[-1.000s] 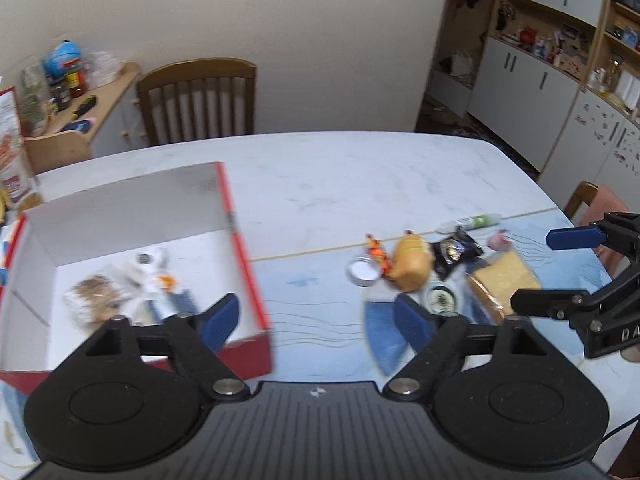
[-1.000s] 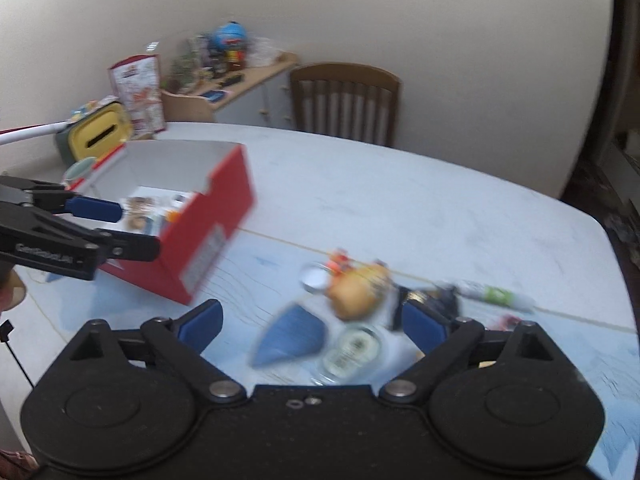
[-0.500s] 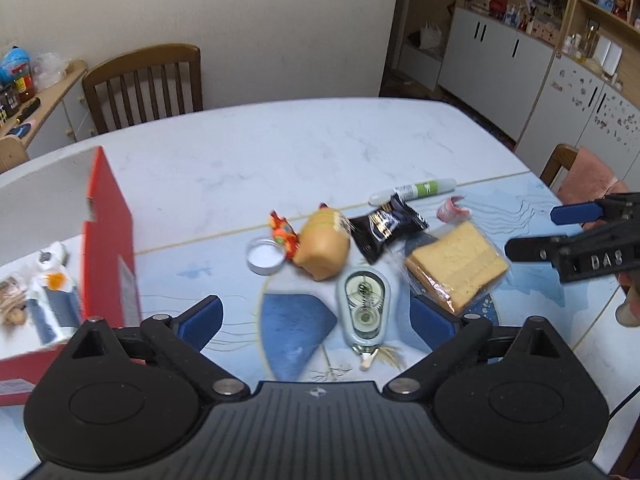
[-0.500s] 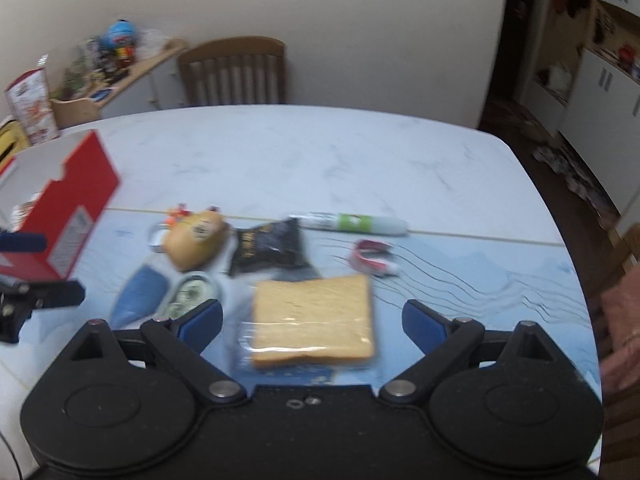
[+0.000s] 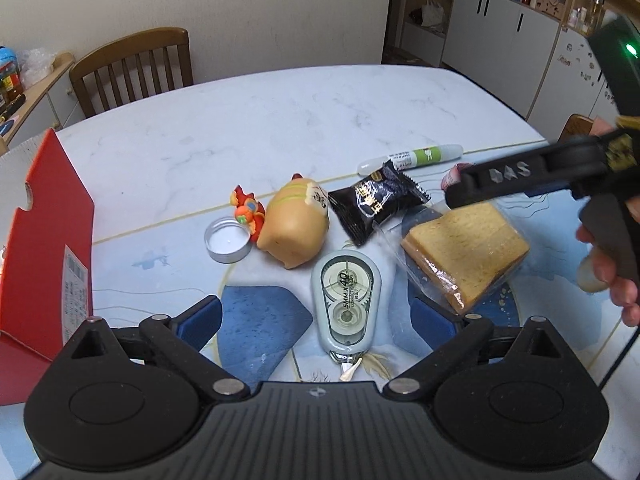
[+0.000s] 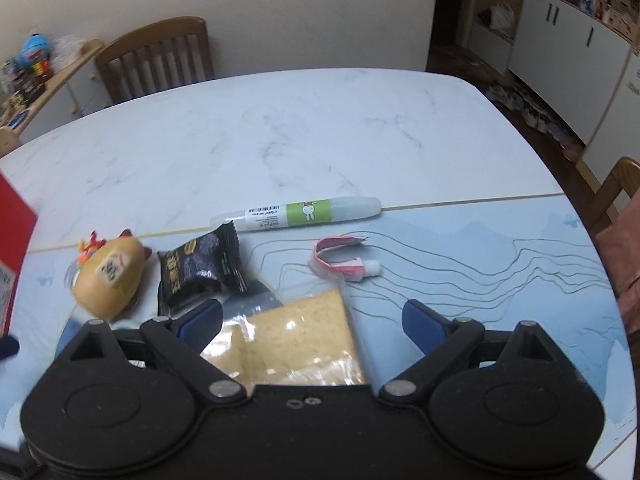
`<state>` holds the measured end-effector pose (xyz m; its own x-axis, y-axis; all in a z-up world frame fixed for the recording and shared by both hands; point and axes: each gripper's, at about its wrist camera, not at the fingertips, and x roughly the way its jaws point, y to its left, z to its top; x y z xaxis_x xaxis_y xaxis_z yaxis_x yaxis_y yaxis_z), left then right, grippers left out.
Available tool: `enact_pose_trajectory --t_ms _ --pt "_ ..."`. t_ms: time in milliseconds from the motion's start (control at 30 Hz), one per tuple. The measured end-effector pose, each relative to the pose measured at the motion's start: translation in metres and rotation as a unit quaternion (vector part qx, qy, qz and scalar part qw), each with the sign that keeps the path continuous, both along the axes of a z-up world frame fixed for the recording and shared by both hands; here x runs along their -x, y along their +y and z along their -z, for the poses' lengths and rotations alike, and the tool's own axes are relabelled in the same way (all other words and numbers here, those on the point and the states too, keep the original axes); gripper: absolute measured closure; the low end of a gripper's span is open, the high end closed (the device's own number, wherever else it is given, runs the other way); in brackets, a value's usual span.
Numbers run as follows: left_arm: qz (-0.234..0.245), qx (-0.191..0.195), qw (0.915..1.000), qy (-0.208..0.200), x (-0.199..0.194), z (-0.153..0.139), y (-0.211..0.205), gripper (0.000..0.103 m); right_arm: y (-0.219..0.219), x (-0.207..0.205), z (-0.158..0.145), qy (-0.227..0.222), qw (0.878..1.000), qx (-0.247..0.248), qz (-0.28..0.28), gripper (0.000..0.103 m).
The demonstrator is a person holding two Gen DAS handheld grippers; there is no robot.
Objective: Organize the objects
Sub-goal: 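Move both grippers back over the table toward the bread and tape roller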
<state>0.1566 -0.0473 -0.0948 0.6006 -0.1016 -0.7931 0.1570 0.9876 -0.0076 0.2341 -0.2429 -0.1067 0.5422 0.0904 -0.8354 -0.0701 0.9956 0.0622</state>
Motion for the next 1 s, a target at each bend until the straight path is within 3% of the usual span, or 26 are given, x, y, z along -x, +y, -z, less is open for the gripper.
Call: enact_pose_trajectory --t_ms 167,467,667,833,1000 --pt "0.007 -0.013 0.9999 0.008 -0.005 0.008 -0.004 0.002 0.011 -0.011 0.009 0.005 1.0 0.014 0.02 0.006" --pt "0.01 -0.022 0.9996 0.011 -0.012 0.019 -0.006 0.002 0.024 -0.011 0.024 -0.009 0.998 0.055 -0.013 0.006" --pt "0.005 -0.024 0.9995 0.017 -0.016 0.025 -0.004 0.002 0.026 -0.002 0.024 -0.027 0.994 0.073 -0.079 0.006" --pt "0.013 -0.018 0.9996 0.017 -0.016 0.027 -0.006 0.002 0.018 0.005 0.025 -0.016 0.991 0.052 -0.119 0.006" --pt "0.017 -0.018 0.9995 0.019 -0.015 0.029 -0.006 0.002 0.01 0.029 0.026 -0.02 0.979 0.059 -0.196 0.006"
